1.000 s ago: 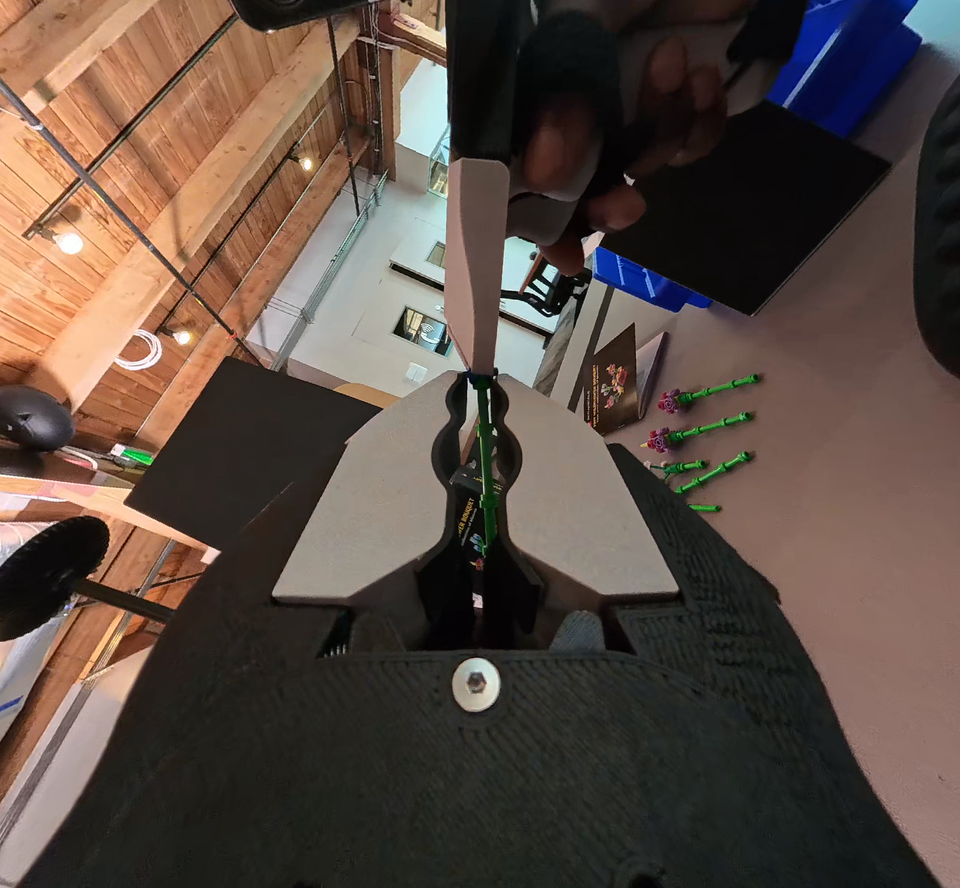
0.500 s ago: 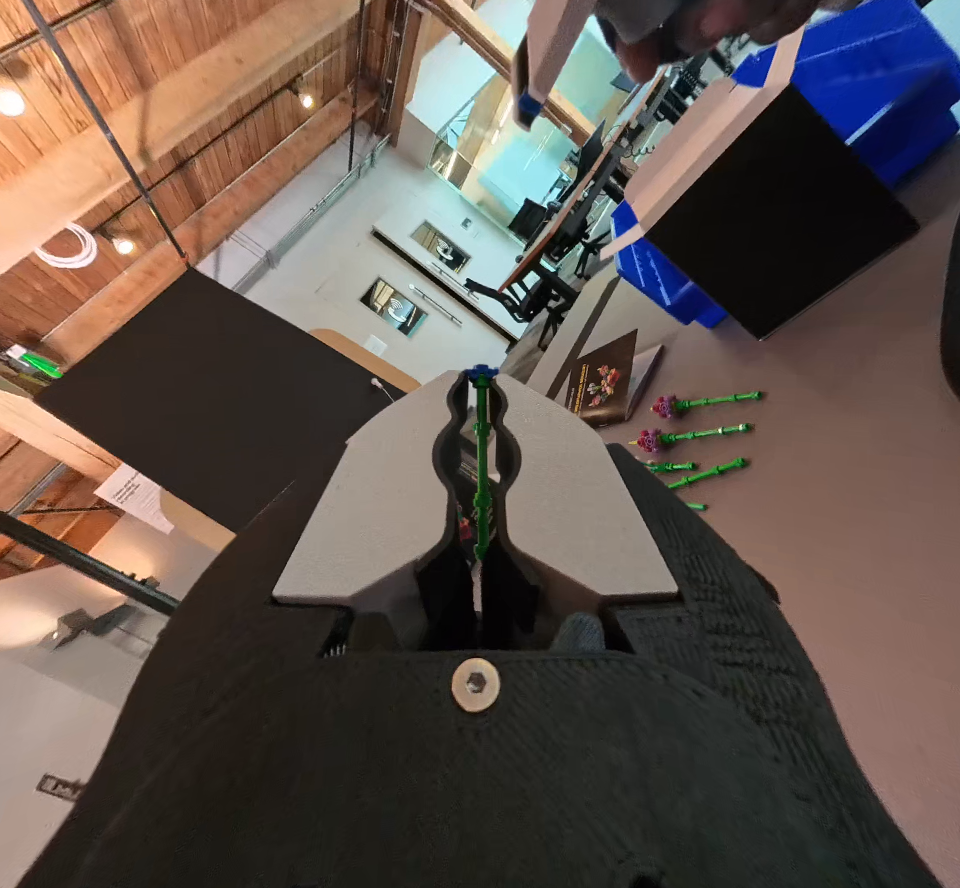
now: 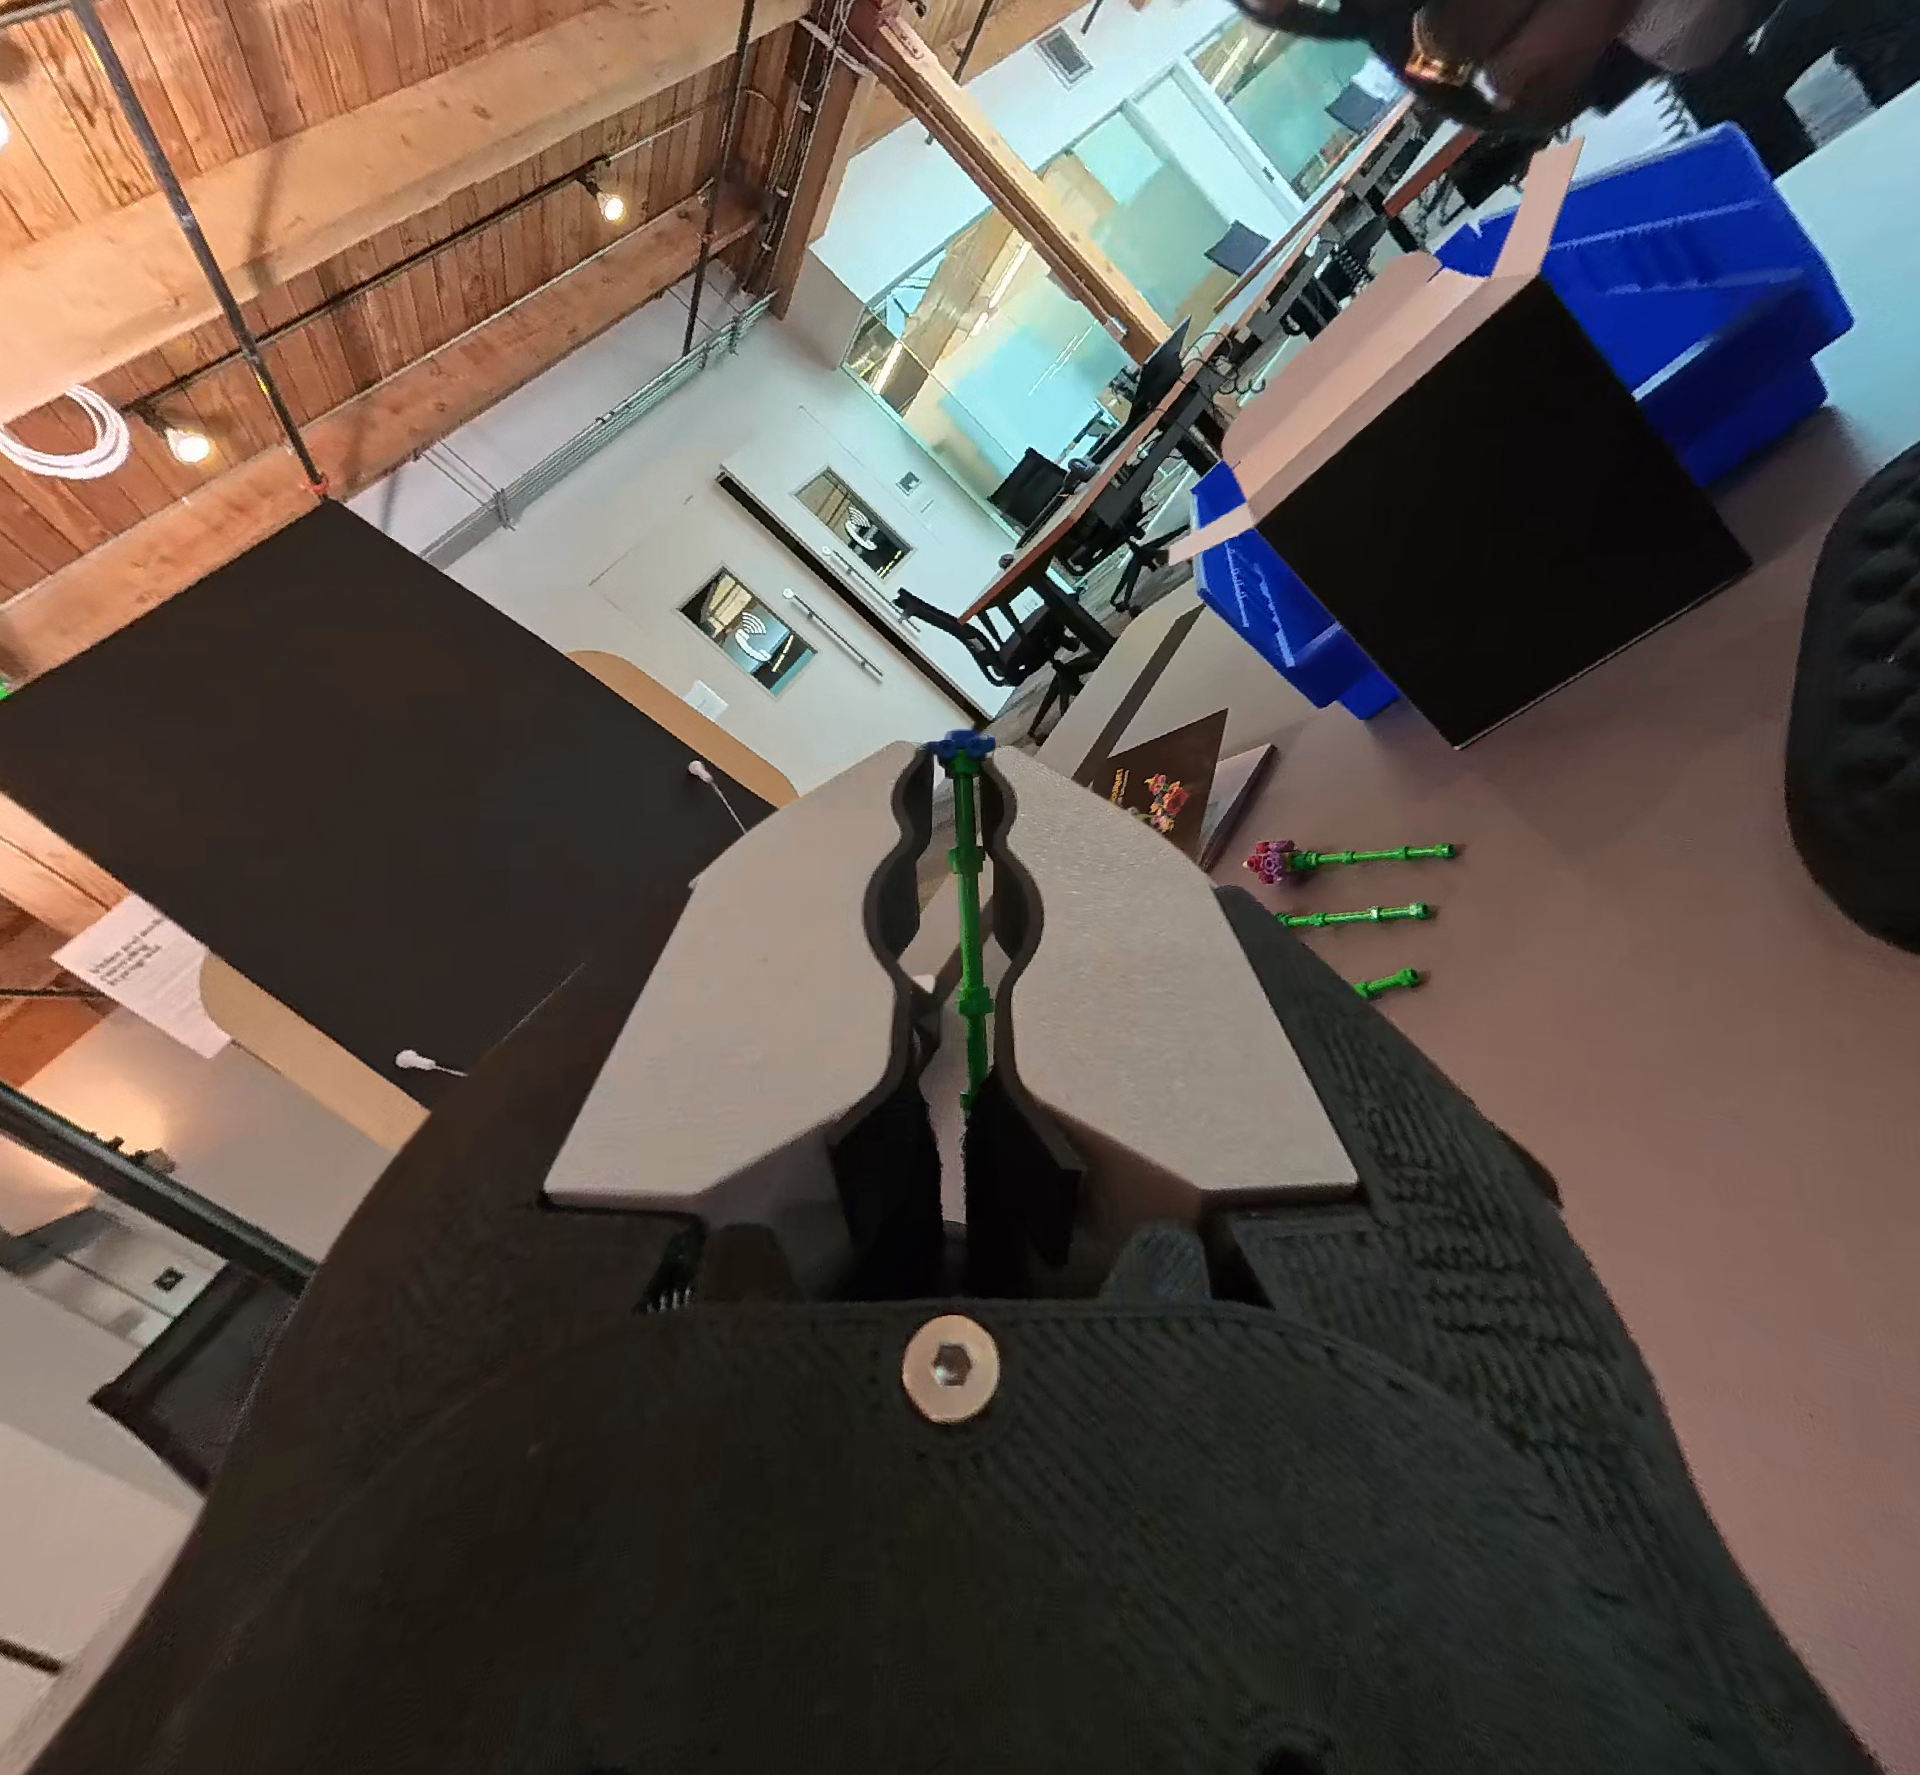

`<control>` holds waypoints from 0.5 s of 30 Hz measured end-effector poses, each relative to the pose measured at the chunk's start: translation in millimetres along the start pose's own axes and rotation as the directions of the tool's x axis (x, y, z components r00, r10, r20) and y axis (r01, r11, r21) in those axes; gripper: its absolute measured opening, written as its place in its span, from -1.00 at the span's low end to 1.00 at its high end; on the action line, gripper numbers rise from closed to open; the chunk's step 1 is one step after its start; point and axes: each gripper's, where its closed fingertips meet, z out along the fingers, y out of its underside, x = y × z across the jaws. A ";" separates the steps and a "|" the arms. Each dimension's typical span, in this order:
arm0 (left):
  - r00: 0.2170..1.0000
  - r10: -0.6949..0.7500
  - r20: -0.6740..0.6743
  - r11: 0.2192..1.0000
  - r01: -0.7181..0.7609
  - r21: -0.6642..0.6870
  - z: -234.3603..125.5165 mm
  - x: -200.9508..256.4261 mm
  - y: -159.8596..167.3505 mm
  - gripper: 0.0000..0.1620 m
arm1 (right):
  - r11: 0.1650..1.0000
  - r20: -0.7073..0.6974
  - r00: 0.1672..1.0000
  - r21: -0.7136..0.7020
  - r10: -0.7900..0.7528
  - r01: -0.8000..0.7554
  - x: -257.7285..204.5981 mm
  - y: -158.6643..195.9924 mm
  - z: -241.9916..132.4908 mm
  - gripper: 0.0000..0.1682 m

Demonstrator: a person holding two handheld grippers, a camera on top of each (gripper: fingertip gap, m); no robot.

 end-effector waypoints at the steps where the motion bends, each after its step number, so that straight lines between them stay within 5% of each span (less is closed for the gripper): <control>1: 1.000 -0.014 -0.002 1.000 0.014 0.004 -0.3 -0.3 -0.5 -0.90 | 0.999 0.018 1.000 0.035 0.018 -0.019 -1.9 -5.5 -2.8 -0.87; 8: 0.982 -0.184 -0.038 0.981 0.186 0.056 -2.1 -3.2 -4.5 -0.89 | 0.980 0.087 0.994 0.183 0.064 -0.079 -9.8 -32.3 -27.4 -0.87; 15: 0.939 -0.339 -0.063 0.936 0.344 0.082 -5.5 -11.8 -1.5 -0.89 | 0.876 0.254 0.953 0.406 0.167 -0.261 -13.3 -65.9 -55.2 -0.87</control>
